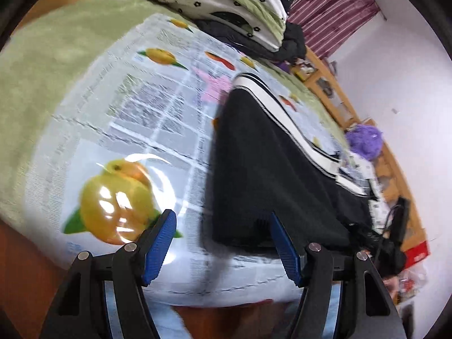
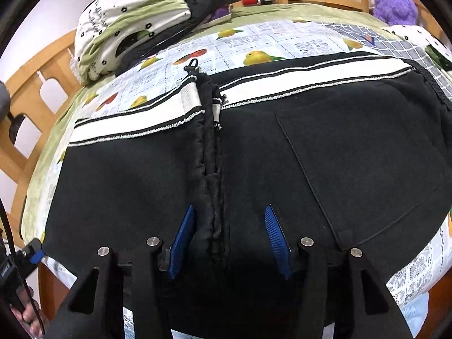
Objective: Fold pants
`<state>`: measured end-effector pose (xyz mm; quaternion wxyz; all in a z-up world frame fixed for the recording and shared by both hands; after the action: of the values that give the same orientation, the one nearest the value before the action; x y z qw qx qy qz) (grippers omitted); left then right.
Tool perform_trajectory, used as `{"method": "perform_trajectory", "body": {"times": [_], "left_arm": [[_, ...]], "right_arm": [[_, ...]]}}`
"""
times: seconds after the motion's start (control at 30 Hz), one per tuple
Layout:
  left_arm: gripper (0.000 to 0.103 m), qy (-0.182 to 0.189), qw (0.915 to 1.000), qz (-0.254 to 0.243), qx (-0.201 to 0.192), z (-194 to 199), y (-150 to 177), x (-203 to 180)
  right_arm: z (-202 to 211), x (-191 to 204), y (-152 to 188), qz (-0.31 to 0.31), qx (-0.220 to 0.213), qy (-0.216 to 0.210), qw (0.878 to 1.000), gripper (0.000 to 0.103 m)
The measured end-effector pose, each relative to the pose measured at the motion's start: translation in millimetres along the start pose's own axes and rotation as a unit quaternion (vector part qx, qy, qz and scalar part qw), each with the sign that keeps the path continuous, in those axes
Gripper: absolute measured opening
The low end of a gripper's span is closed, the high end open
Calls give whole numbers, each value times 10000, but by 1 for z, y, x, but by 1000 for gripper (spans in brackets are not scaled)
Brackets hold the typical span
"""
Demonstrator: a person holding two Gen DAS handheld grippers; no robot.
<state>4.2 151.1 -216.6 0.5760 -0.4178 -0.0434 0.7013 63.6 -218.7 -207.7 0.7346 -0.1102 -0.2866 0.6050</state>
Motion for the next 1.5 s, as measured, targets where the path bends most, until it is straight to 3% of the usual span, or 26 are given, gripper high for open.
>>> {"method": "perform_trajectory", "body": {"times": [0.17, 0.23, 0.27, 0.43, 0.6, 0.67, 0.7, 0.73, 0.8, 0.87, 1.0, 1.1, 1.27, 1.4, 1.5], "left_arm": [[61, 109, 9999, -65, -75, -11, 3, -10], [55, 145, 9998, -4, -146, -12, 4, -12], [51, 199, 9997, 16, -109, -15, 6, -13], [50, 374, 9991, 165, -150, -19, 9, -16], [51, 850, 9912, 982, -241, -25, 5, -8], [45, 737, 9917, 1038, -186, -29, 2, -10], [36, 555, 9934, 989, -162, -30, 0, -11], [35, 294, 9953, 911, -126, -31, -2, -13], [20, 29, 9972, 695, -258, -24, -11, -26], [17, -72, 9981, 400, -466, -12, -22, -47], [13, -357, 9937, -723, -781, 3, -44, -116], [13, -138, 9887, -1262, -794, -2, -52, -172], [12, 226, 9800, -1850, -697, -31, -50, -249], [12, 751, 9752, -2070, -240, -70, -22, -290], [12, 817, 9726, -2156, 305, -106, 9, -297]], "right_arm": [[7, 3, 0, 185, -141, 131, 9996, 52], [5, 2, -1, 168, -200, 126, 9996, 52], [4, 1, -2, 128, -209, 103, 9996, 52], [-2, -2, -2, 15, -133, -150, 9998, 52], [-1, -3, 1, 98, -172, -294, 9994, 54], [1, -2, 3, 199, -196, -250, 9993, 54], [2, 0, 3, 254, -191, -232, 9992, 54], [4, 0, 4, 303, -168, -233, 9991, 54], [12, -2, 4, 338, -153, -307, 9988, 54], [24, -7, 4, 337, -199, -422, 9983, 54], [46, -29, -1, 336, -362, -488, 9976, 56], [58, -59, -9, 234, -561, -147, 9980, 56], [70, -105, -16, 63, -554, -46, 9984, 56], [75, -139, -14, -229, -465, -35, 9987, 56], [77, -152, -11, -453, -397, -196, 9980, 56]]}}
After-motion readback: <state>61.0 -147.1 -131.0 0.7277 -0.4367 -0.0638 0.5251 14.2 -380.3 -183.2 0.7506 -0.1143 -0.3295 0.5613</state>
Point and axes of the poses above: each gripper's, at about its wrist camera, not at the fingertips, and z roughly against the way its jaws point, x to its left, y to its underside, the point moved 9 cm from there along -z, roughly the way its jaws point, and after that the axes turned 7 degrees about -z, right-handed, at the moved point
